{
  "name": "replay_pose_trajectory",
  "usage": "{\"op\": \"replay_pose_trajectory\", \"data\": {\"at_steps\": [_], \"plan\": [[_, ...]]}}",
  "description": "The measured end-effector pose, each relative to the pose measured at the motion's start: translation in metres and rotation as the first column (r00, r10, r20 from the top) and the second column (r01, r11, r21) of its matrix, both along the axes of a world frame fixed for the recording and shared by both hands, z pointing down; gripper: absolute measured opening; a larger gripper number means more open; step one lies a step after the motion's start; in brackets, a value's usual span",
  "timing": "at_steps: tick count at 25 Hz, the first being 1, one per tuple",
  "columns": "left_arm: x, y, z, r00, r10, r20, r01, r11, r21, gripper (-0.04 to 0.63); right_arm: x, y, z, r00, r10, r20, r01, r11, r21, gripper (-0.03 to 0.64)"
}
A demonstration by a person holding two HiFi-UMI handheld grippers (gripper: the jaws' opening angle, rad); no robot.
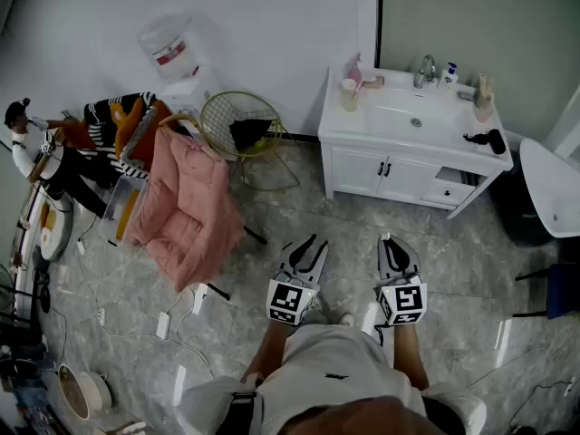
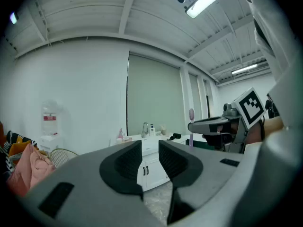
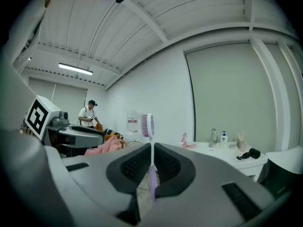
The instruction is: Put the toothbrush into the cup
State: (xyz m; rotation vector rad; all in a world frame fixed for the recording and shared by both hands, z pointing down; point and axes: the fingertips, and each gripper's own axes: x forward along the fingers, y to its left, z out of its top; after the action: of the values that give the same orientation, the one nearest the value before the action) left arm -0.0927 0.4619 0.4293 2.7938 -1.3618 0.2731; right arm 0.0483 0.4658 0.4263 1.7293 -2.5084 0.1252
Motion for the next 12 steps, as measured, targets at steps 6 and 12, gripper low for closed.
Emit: {"op": "replay_pose_trajectory", "data": {"at_steps": [6, 12], "plan": [[0.012, 0.012, -0.004, 1.0, -0.001, -0.006, 0.001, 1.0, 0.012, 0.095, 0.008, 0.012, 0.001, 0.999, -0.013, 0.029, 0.013, 1.0, 0.007, 0.043], [0.012, 0.002, 0.0, 1.0, -0.008, 0.006, 0.008, 1.0, 0.01, 0.095, 0.008, 0.003, -0.002, 1.0, -0.022, 0.018, 0.022, 1.0, 0.014, 0.041]]}}
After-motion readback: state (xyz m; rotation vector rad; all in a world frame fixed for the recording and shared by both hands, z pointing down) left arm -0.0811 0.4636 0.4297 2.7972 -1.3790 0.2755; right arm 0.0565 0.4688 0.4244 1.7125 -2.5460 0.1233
